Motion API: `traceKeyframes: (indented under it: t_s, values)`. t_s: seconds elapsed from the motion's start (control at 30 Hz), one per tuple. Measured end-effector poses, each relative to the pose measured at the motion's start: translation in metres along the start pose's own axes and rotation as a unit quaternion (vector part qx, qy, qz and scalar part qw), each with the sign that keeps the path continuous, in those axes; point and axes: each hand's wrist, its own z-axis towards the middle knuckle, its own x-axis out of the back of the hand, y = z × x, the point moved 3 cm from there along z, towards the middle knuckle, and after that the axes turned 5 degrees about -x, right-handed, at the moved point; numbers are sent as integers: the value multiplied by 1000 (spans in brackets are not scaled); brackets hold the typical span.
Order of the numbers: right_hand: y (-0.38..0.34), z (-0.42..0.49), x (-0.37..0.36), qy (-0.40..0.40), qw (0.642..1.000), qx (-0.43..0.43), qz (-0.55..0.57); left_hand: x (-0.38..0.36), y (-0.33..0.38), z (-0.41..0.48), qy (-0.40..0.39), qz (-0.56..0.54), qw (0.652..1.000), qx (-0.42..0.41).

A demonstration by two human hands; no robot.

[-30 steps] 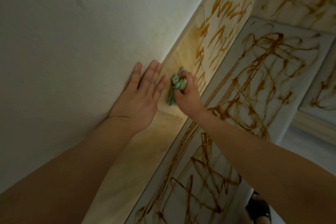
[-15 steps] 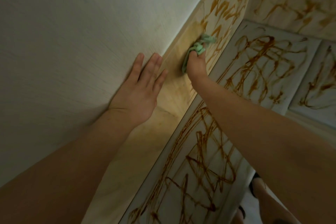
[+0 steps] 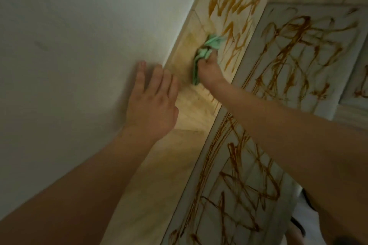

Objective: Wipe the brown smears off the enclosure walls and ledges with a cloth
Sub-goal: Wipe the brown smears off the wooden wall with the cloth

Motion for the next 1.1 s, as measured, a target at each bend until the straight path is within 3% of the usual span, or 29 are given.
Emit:
traceKeyframes:
  t_s: [0.1,0.2,0.33,0.5,0.77,1.1]
  values:
    - [-8,-11,-2,-25,986,158,-38,10,-13,41,47,8,999,9]
    - [-2,-2,7,-19,976,204,-68,16,-21,78,60,-6,998,17]
    - [58,14,3,-19,994,105,-25,5,-19,110,29,60,998,2]
    - [130,43,5,-52,998,-39,-15,-3,-18,112,20,60,998,-13]
    - [184,81,9,-1,988,-146,47,-5,-20,116,28,38,999,-14]
    - [256,104,22,-22,953,-285,99,-12,-18,116,25,40,999,-18]
